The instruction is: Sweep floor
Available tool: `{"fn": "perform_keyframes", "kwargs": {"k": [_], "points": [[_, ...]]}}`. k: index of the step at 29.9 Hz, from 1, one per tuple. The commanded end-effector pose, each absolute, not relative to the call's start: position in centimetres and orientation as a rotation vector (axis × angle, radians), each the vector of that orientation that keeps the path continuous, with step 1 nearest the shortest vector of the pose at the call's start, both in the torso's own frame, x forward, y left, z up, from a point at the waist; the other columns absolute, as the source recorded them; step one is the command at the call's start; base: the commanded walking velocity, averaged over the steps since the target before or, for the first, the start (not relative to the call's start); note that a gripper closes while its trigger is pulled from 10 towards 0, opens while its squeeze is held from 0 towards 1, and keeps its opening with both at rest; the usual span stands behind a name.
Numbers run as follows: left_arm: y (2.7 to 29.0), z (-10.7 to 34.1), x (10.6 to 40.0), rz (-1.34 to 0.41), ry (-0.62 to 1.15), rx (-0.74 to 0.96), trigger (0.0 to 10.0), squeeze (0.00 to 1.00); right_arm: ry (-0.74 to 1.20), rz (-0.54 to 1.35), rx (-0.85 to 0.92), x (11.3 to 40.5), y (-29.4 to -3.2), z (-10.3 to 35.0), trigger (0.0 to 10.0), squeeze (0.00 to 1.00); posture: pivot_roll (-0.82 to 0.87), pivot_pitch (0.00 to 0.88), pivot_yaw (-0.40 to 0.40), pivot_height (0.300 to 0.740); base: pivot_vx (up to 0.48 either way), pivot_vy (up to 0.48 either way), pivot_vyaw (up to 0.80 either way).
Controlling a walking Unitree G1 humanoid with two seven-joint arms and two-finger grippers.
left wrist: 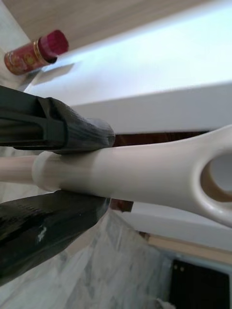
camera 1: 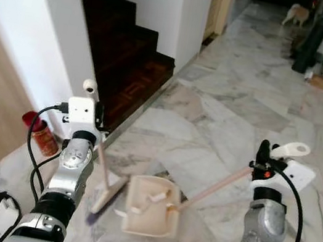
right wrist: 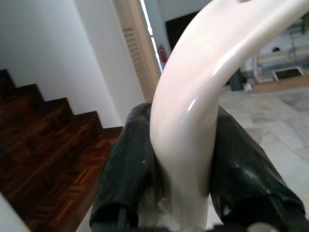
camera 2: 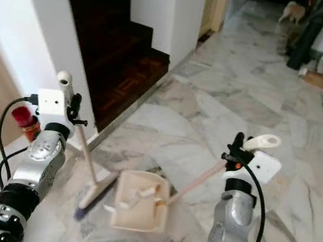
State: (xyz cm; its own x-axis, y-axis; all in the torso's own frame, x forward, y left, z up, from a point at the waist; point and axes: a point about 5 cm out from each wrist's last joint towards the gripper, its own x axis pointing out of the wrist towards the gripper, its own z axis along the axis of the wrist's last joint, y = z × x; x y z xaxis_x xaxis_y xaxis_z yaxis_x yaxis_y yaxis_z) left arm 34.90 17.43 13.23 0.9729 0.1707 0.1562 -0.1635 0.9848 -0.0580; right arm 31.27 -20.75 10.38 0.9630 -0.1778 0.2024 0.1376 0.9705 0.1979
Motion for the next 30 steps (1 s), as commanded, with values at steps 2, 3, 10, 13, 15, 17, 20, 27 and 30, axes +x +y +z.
{"fn": "perform_keyframes", "kwargs": {"k": [2, 3, 10, 13, 15, 17, 20, 27, 30], "points": [[17.28, 14.53, 35.05, 0.155, -0.223, -0.020, 10.0, 0.00, -0.272, -0.157, 0.214, 31.64, -20.51, 11.48, 10.0, 0.00, -0.06, 0.000, 0.079, 0.740, 0.000, 0.000, 0.00], [17.22, 14.42, 35.07, 0.151, -0.215, -0.012, 10.0, 0.00, -0.272, -0.158, 0.214, 31.65, -20.52, 11.49, 10.0, 0.00, -0.07, 0.000, 0.079, 0.740, 0.000, 0.000, 0.00], [16.77, 13.96, 34.90, 0.131, -0.203, -0.012, 10.0, 0.00, -0.272, -0.168, 0.210, 31.67, -20.75, 11.58, 10.0, 0.00, -0.07, 0.000, 0.075, 0.740, 0.000, 0.000, 0.00], [16.75, 13.97, 34.92, 0.125, -0.202, -0.009, 10.0, 0.00, -0.273, -0.171, 0.207, 31.65, -20.79, 11.63, 10.0, 0.00, -0.08, 0.000, 0.078, 0.740, 0.000, 0.000, 0.00], [16.76, 13.99, 34.93, 0.125, -0.203, -0.008, 10.0, 0.00, -0.273, -0.171, 0.208, 31.64, -20.79, 11.63, 10.0, 0.00, -0.08, 0.000, 0.078, 0.740, 0.000, 0.000, 0.00], [16.76, 14.03, 34.95, 0.124, -0.205, -0.005, 10.0, 0.00, -0.272, -0.173, 0.209, 31.60, -20.80, 11.59, 10.0, 0.00, -0.08, 0.000, 0.079, 0.740, 0.000, 0.000, 0.00], [16.75, 14.15, 34.99, 0.122, -0.209, 0.000, 10.0, 0.00, -0.269, -0.174, 0.213, 31.58, -20.71, 11.49, 10.0, 0.00, -0.07, 0.000, 0.079, 0.740, 0.000, 0.000, 0.00], [16.77, 14.36, 34.96, 0.115, -0.221, 0.015, 10.0, 0.00, -0.265, -0.168, 0.224, 31.65, -20.25, 11.36, 10.0, 0.00, -0.07, 0.000, 0.083, 0.740, 0.000, 0.000, 0.00], [16.78, 14.41, 35.00, 0.114, -0.222, 0.018, 10.0, 0.00, -0.264, -0.164, 0.226, 31.71, -20.14, 11.38, 10.0, 0.00, -0.07, 0.000, 0.084, 0.740, 0.000, 0.000, 0.00]]}}
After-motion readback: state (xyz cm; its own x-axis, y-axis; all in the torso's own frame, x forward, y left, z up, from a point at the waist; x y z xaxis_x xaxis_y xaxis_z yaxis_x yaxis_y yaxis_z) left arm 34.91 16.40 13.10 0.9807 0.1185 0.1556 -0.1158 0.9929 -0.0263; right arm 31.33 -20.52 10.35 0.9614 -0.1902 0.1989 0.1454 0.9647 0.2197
